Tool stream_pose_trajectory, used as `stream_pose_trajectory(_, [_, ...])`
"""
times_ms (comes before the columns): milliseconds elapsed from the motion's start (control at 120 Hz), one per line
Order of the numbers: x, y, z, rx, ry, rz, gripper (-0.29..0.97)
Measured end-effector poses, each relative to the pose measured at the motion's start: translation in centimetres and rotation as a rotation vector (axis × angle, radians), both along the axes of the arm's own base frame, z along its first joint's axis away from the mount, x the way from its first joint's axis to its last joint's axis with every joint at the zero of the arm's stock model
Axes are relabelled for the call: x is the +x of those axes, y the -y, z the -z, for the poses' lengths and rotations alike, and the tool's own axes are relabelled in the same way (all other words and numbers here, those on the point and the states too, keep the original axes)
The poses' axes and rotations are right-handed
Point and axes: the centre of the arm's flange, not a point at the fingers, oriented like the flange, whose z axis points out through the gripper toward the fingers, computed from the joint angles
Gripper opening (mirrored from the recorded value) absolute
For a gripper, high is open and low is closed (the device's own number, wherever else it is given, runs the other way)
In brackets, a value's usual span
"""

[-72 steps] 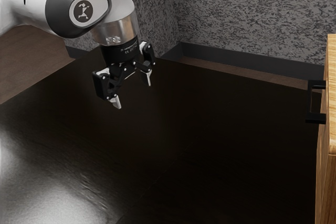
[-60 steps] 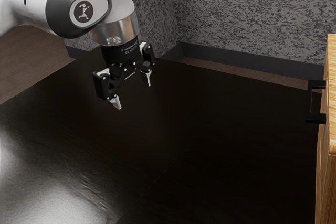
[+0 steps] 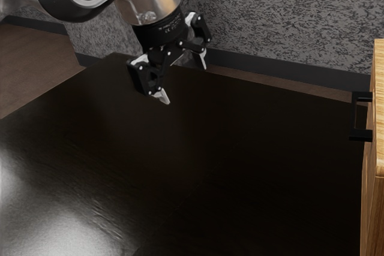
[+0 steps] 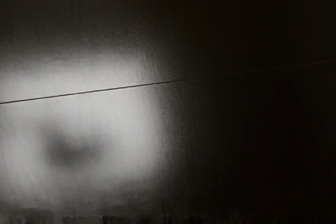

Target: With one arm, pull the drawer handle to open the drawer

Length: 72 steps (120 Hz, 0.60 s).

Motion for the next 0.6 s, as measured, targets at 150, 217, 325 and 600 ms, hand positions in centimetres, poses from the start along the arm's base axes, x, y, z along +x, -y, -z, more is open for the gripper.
stream_pose_trajectory(150, [0.8,2.1,-1.3,-0.181,0.107,0.059,0.68])
stream_pose_trajectory(217, [1.3,2.0,-1.7,-0.295,0.14,0.118,0.68])
stream_pose_trajectory(325, [2.3,2.0,-0.9,-0.449,0.176,0.361,0.68])
stream_pose_trajectory(600, [3.9,0.5,0.7,-0.486,0.323,0.585,0.66])
